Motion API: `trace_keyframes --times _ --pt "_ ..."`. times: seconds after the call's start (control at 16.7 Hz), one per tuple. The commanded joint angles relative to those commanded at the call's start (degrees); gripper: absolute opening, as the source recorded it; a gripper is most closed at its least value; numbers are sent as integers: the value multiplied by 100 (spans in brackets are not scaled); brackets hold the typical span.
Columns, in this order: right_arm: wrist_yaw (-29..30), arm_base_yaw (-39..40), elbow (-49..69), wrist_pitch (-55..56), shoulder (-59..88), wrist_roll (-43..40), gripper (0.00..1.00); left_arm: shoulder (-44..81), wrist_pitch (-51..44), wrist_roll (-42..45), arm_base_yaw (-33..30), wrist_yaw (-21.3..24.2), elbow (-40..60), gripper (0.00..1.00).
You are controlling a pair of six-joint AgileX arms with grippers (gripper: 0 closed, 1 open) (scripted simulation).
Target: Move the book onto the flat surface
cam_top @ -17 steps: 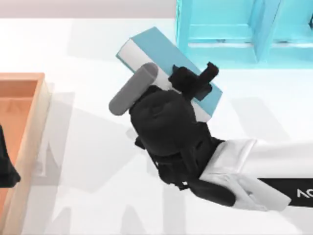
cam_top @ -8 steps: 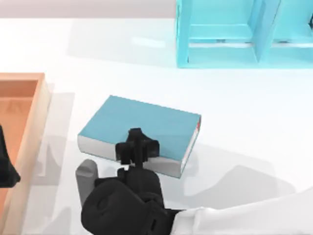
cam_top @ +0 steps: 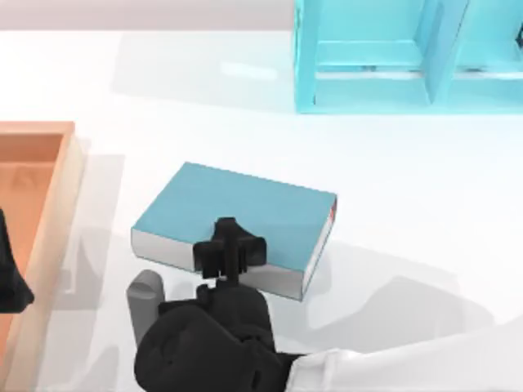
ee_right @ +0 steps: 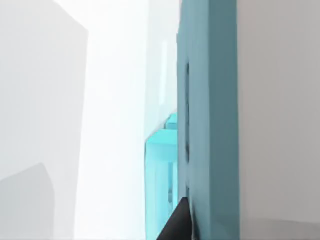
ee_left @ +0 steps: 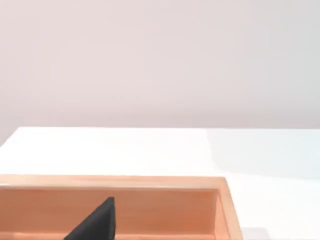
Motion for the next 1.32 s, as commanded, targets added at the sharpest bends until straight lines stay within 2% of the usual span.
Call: trace_keyframes --times 0.36,0.96,1.32 --pt "18 6 -23 -15 38 41 0 0 0 0 0 0 0 100" --pt "22 7 -191 629 510 47 0 0 0 0 0 0 0 100" --pt "22 7 -191 629 510 47 45 0 0 0 0 0 0 100"
